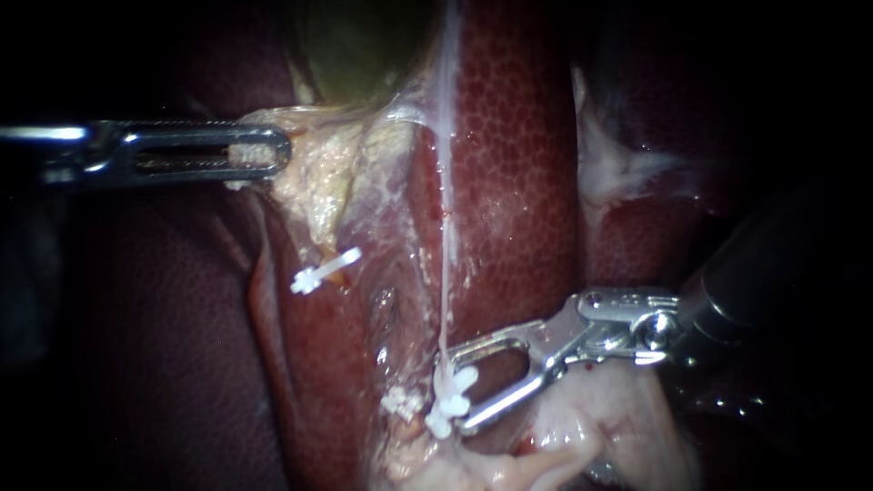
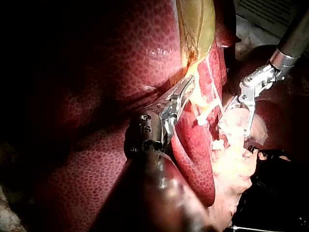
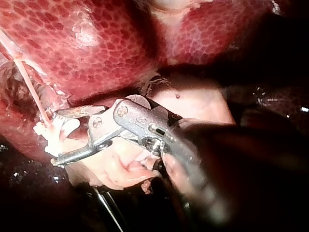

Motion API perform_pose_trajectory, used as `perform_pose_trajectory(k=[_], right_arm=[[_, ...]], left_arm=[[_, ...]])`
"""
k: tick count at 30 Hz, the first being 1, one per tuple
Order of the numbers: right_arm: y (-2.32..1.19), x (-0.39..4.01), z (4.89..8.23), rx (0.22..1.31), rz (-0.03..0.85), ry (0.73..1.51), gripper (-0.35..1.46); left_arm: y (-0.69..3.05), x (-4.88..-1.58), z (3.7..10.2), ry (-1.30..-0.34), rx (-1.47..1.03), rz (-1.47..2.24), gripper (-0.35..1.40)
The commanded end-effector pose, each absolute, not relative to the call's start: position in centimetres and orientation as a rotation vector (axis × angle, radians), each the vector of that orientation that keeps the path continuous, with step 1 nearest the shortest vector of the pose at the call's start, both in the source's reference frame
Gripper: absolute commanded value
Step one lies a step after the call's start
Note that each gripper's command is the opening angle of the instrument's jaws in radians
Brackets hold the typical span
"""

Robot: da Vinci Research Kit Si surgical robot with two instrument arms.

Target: Going back second clip right tube

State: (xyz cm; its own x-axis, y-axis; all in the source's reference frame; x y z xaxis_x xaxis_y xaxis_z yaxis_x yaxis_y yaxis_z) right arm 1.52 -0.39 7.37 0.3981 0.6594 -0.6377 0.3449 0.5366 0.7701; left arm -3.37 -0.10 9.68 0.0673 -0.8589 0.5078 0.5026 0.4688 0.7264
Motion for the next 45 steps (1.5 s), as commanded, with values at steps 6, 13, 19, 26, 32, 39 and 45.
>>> perform_pose_trajectory(k=[6,13,19,26,32,39,45], right_arm=[[-0.41,1.61,7.39,1.041,0.256,1.198,0.60],[-0.56,1.83,7.42,1.034,0.248,1.197,0.60],[-0.66,1.96,7.49,1.048,0.272,1.181,0.60],[-0.71,2.10,7.57,1.069,0.296,1.186,0.60],[-0.66,2.13,7.62,1.056,0.380,1.179,0.60],[-0.59,2.06,7.60,1.005,0.437,1.172,0.60],[-0.49,1.86,7.48,0.941,0.493,1.117,0.60]], left_arm=[[-0.10,-3.37,9.68,-1.076,0.409,-1.070,-0.35],[-0.10,-3.39,9.68,-1.076,0.408,-1.071,-0.35],[-0.09,-3.40,9.68,-1.075,0.408,-1.071,-0.35],[-0.09,-3.42,9.68,-1.075,0.407,-1.072,-0.35],[-0.09,-3.42,9.68,-1.075,0.407,-1.072,-0.35],[-0.09,-3.42,9.67,-1.075,0.407,-1.073,-0.35],[-0.10,-3.41,9.66,-1.075,0.408,-1.072,-0.35]])
